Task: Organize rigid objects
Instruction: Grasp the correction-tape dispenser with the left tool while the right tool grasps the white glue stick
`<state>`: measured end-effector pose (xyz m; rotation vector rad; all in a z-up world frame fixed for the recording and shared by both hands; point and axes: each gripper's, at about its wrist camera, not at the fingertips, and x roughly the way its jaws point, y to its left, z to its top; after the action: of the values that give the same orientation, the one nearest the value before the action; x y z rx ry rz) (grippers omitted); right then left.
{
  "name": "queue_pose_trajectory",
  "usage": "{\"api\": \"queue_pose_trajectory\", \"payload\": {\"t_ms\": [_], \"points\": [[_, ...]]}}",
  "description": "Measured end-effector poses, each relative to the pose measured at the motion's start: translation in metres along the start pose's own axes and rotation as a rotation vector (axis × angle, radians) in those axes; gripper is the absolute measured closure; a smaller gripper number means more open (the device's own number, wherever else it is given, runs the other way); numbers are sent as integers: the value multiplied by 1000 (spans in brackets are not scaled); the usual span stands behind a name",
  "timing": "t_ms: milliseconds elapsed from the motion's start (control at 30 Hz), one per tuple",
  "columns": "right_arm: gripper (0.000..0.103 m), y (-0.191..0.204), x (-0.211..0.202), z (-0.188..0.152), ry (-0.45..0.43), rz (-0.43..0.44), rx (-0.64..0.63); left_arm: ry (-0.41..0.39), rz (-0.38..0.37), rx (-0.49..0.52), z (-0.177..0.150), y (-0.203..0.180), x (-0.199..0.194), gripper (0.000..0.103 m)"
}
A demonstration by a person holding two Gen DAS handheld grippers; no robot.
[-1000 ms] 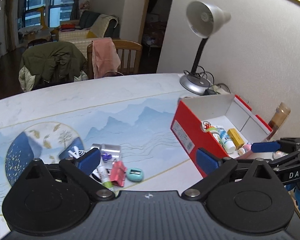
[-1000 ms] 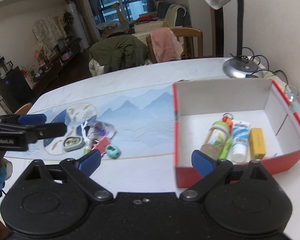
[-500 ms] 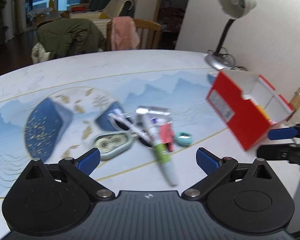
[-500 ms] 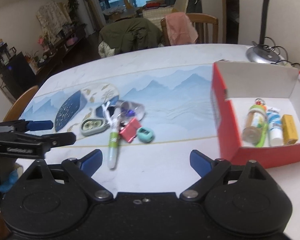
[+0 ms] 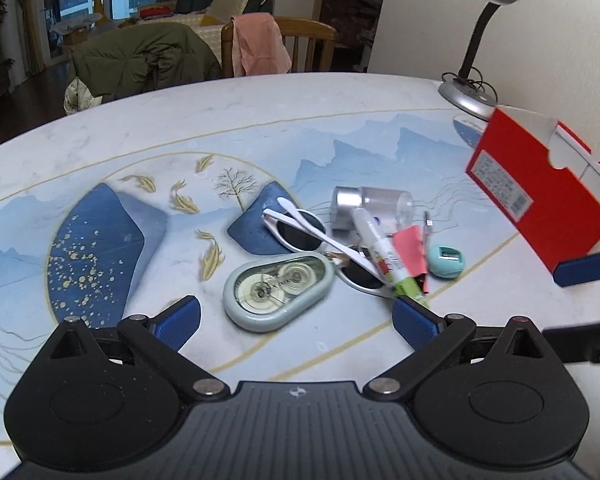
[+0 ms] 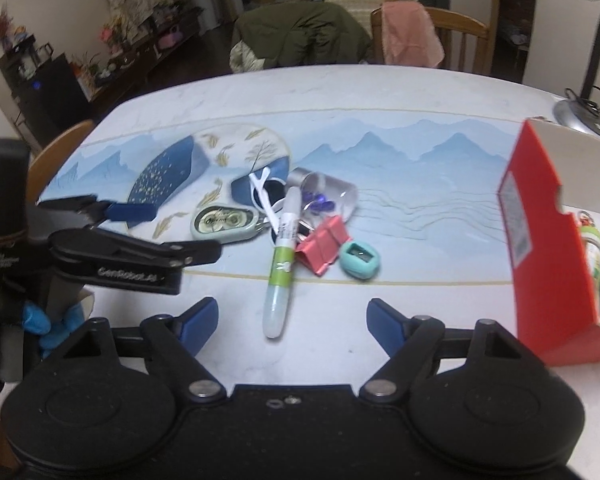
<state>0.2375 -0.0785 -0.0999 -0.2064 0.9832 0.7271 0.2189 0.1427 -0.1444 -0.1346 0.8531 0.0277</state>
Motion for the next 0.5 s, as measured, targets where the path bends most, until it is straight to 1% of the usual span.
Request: {"api": "queue_pose_trajectory", "payload": {"t_ms": [67, 300, 467, 500], "points": [[24, 2, 10, 2, 16, -8, -11, 6, 1, 3, 2, 4, 9, 0], [33, 8, 43, 6, 73, -18, -41, 16, 18, 35, 4, 10, 36, 0], [40, 10, 66, 9, 108, -40, -64, 14, 27, 19, 3, 11, 49, 1], [43, 11, 69, 9, 115, -41, -67, 9, 34, 12, 2, 10, 50, 1]]}}
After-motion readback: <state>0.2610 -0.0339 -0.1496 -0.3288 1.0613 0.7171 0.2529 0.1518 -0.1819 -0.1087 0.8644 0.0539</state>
